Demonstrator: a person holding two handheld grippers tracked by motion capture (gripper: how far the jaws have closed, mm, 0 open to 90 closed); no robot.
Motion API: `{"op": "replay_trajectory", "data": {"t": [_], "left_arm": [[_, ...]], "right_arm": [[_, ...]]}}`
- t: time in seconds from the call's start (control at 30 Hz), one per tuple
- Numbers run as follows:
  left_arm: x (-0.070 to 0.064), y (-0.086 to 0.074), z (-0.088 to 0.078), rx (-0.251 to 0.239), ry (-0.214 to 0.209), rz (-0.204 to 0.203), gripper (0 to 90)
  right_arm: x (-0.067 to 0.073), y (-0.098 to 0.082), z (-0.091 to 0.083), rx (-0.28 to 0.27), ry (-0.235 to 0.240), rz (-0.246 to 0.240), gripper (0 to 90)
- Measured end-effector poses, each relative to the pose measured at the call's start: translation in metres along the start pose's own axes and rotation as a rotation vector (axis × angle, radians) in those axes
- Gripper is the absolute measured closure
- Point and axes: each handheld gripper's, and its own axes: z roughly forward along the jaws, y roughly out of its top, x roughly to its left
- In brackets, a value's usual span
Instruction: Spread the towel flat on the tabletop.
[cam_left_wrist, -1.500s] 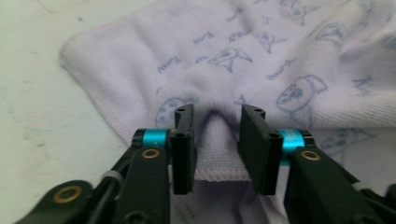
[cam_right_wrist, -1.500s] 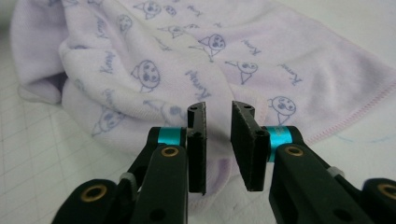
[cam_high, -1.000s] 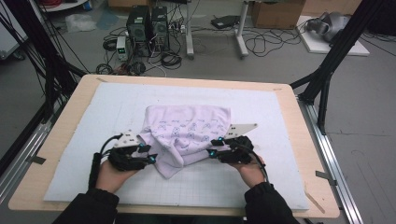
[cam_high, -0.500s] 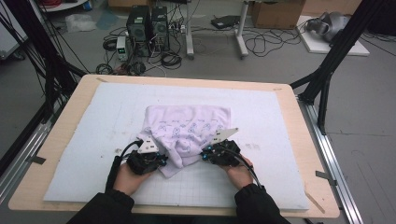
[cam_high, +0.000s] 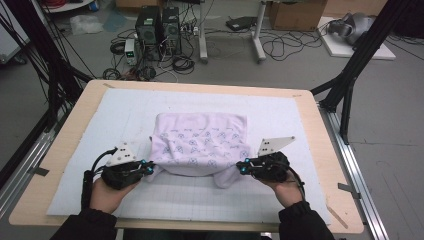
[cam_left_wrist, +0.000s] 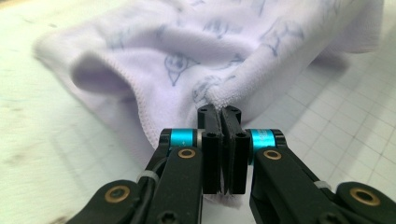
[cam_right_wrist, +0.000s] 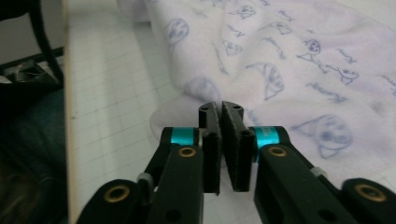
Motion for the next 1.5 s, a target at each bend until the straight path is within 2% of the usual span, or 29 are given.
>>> {"op": "replay_trajectory", "data": {"t": [0.1, 0.13, 0.2, 0.27, 0.33, 0.37, 0.47, 0.5, 0.6, 0.67, 0.77, 0.8, 0.83, 0.87, 0.93, 1.0, 1.07, 1.2, 1.27, 1.3, 1.37, 1.5], "left_arm": [[0.007, 0.004, 0.005, 0.003, 0.022, -0.008, 87.1], [0.010, 0.005, 0.010, 0.006, 0.026, -0.014, 87.0], [0.015, 0.006, 0.024, 0.038, 0.038, -0.020, 86.9], [0.021, 0.003, 0.039, 0.069, 0.036, -0.042, 86.5], [0.026, -0.001, 0.051, 0.101, 0.033, -0.050, 86.0], [0.028, -0.002, 0.055, 0.120, 0.028, -0.050, 85.8], [0.029, -0.002, 0.054, 0.112, 0.026, -0.050, 84.3], [0.029, -0.002, 0.051, 0.106, 0.026, -0.053, 83.0], [0.029, -0.001, 0.040, 0.076, 0.009, -0.064, 76.0], [0.029, 0.001, 0.031, 0.065, 0.005, -0.059, 68.3], [0.026, 0.005, 0.015, 0.033, -0.008, -0.044, 62.5], [0.025, 0.005, 0.011, 0.023, -0.006, -0.039, 61.2], [0.023, 0.006, 0.007, 0.018, -0.005, -0.034, 60.4], [0.021, 0.005, 0.005, 0.016, -0.019, -0.032, 59.4], [0.017, 0.003, 0.008, 0.033, -0.040, -0.006, 62.7], [0.015, -0.002, 0.018, 0.057, -0.048, 0.000, 63.5], [0.015, -0.006, 0.030, 0.086, -0.059, 0.003, 64.3], [0.015, -0.013, 0.056, 0.142, -0.050, 0.008, 64.4], [0.017, -0.013, 0.061, 0.132, -0.034, 0.012, 69.4], [0.017, -0.012, 0.061, 0.135, -0.032, 0.011, 72.4], [0.017, -0.012, 0.059, 0.137, -0.027, 0.019, 77.8], [0.019, -0.010, 0.050, 0.127, -0.051, 0.003, 83.7]], "right_arm": [[-0.007, 0.006, -0.004, 0.042, -0.044, -0.015, 86.2], [-0.011, 0.008, -0.002, 0.056, -0.075, -0.023, 86.2], [-0.024, 0.009, 0.007, 0.079, -0.086, 0.001, 86.2], [-0.035, 0.007, 0.018, 0.112, -0.113, 0.014, 86.2], [-0.045, 0.004, 0.029, 0.121, -0.103, 0.046, 86.1], [-0.049, 0.002, 0.033, 0.134, -0.109, 0.045, 86.1], [-0.057, -0.003, 0.042, 0.162, -0.104, 0.064, 83.5], [-0.059, -0.003, 0.041, 0.152, -0.096, 0.075, 82.3], [-0.055, -0.002, 0.032, 0.110, -0.104, 0.057, 78.4], [-0.047, 0.002, 0.022, 0.075, -0.112, 0.029, 75.4], [-0.032, 0.007, 0.009, 0.026, -0.126, -0.013, 66.6], [-0.028, 0.008, 0.006, 0.012, -0.098, -0.016, 65.7], [-0.024, 0.008, 0.005, 0.005, -0.090, -0.033, 64.0], [-0.020, 0.008, 0.006, 0.010, -0.095, -0.055, 63.8], [-0.013, 0.005, 0.011, 0.011, -0.050, -0.072, 63.6], [-0.009, -0.001, 0.022, 0.048, -0.048, -0.079, 62.6], [-0.010, -0.009, 0.034, 0.066, -0.026, -0.061, 62.2], [-0.012, -0.023, 0.057, 0.126, -0.010, -0.038, 61.8], [-0.012, -0.029, 0.065, 0.159, -0.017, -0.040, 65.8], [-0.012, -0.029, 0.065, 0.145, -0.020, -0.050, 68.5], [-0.012, -0.029, 0.065, 0.152, -0.020, -0.054, 79.2], [-0.010, -0.027, 0.061, 0.160, 0.010, -0.063, 87.0]]}}
